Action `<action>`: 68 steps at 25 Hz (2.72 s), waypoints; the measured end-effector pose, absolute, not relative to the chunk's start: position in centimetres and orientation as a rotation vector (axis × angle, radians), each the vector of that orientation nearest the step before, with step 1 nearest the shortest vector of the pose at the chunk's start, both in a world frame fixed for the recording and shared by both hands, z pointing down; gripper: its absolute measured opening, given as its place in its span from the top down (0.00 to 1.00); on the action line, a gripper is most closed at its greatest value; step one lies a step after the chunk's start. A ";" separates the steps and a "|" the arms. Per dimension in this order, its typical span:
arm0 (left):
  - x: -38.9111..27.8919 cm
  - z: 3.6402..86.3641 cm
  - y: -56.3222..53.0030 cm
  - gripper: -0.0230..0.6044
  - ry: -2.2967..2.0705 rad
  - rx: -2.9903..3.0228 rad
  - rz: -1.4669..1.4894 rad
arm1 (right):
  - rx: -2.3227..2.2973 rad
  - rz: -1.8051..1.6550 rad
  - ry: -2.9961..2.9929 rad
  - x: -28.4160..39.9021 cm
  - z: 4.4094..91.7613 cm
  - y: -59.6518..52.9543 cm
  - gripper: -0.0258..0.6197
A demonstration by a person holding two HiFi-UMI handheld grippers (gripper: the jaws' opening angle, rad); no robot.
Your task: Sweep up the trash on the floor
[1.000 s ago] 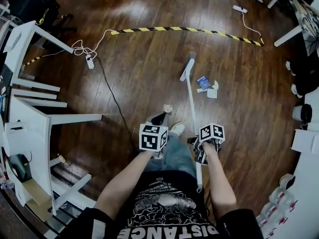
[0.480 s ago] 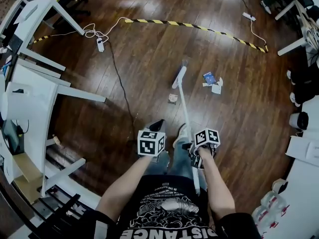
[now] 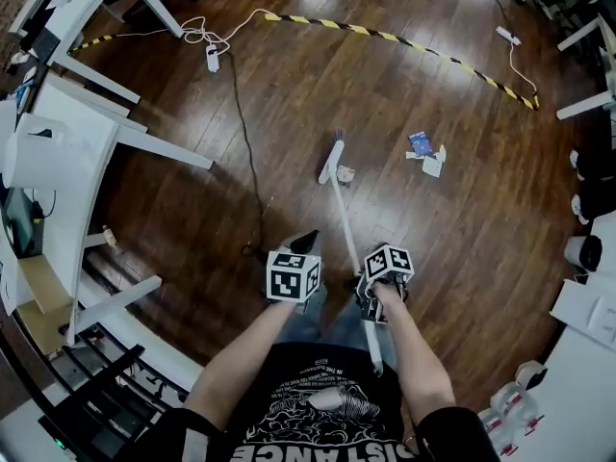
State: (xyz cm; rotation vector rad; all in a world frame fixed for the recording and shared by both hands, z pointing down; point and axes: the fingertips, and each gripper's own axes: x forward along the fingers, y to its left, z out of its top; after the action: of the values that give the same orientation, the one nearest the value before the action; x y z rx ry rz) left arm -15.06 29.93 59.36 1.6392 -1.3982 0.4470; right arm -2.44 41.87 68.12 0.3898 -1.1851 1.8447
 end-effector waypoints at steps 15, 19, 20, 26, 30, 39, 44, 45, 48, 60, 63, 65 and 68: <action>-6.8 60.1 25.0 0.96 -1.490 1.513 0.467 | 0.254 1.582 -1.115 11.5 71.2 35.9 0.96; -3.5 59.9 22.1 0.96 -1.484 1.520 0.471 | 0.238 1.512 -1.114 16.1 71.2 33.0 0.96; -2.7 59.9 21.2 0.96 -1.482 1.525 0.473 | 0.240 1.498 -1.111 17.3 71.2 32.2 0.96; 2.4 59.9 16.6 0.96 -1.464 1.555 0.474 | 0.264 1.459 -1.105 24.2 71.4 27.9 0.96; 5.2 59.9 14.3 0.96 -1.444 1.581 0.482 | 0.300 1.478 -1.101 27.6 71.3 25.6 0.96; 9.1 59.5 11.2 0.96 -1.412 1.630 0.516 | 0.387 1.512 -1.096 33.3 71.1 22.2 0.96; 10.1 59.1 10.5 0.96 -1.400 1.653 0.527 | 0.427 1.516 -1.088 35.4 70.9 21.3 0.96; 10.2 59.0 10.3 0.96 -1.398 1.657 0.529 | 0.434 1.514 -1.088 35.7 70.9 21.2 0.96; 10.5 58.7 10.2 0.96 -1.393 1.668 0.531 | 0.452 1.516 -1.084 36.3 70.7 21.2 0.96; 8.9 57.6 11.9 0.96 -1.386 1.713 0.529 | 0.503 1.581 -1.117 33.4 69.8 24.4 0.96; 8.2 57.1 12.9 0.96 -1.366 1.740 0.529 | 0.535 1.599 -1.143 31.6 69.1 25.9 0.96; 7.8 56.7 13.5 0.96 -1.342 1.777 0.528 | 0.576 1.616 -1.164 30.0 68.6 26.7 0.96; 7.1 56.1 14.9 0.96 -1.296 1.836 0.526 | 0.636 1.654 -1.199 27.2 67.6 28.6 0.96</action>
State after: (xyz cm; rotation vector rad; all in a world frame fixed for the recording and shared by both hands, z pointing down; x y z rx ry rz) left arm 7.09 14.87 56.05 1.8356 -1.2963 0.5263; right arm 27.24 28.59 67.65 0.6358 -1.1987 1.6535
